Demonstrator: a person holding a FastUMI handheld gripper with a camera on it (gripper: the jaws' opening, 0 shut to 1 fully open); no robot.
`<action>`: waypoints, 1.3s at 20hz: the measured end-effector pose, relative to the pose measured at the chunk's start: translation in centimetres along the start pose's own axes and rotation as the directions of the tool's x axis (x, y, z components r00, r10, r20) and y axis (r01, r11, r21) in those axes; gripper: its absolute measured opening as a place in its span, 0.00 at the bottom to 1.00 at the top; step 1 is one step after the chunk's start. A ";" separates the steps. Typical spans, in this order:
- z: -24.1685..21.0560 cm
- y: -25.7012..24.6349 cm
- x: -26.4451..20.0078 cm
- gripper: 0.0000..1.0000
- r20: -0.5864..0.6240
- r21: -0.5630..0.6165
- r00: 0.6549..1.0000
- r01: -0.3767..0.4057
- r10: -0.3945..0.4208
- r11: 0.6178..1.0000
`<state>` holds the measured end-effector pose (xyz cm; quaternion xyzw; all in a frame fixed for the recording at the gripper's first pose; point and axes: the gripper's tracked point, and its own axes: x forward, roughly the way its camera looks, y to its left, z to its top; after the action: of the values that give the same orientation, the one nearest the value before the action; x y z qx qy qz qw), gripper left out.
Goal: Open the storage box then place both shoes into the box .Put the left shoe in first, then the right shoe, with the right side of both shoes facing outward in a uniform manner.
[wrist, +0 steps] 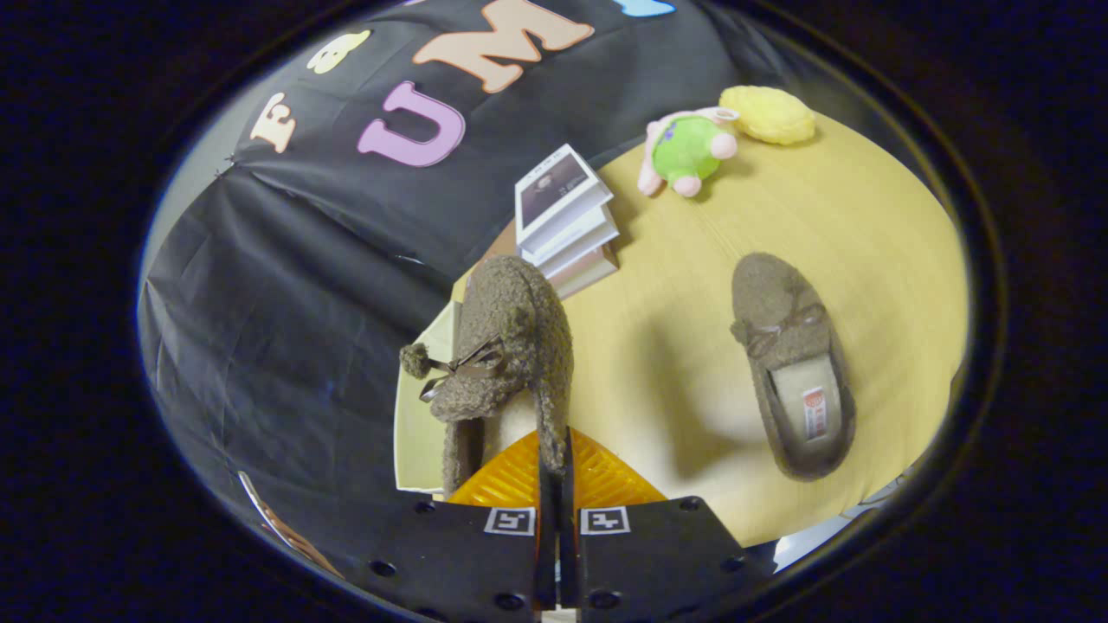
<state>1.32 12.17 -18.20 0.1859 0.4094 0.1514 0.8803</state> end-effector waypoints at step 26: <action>-9.5 14.7 16.9 0.05 -0.280 -0.146 0.949 0.107 -0.145 0.984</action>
<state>2.71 34.19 -28.43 0.0779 0.5343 0.1467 0.8288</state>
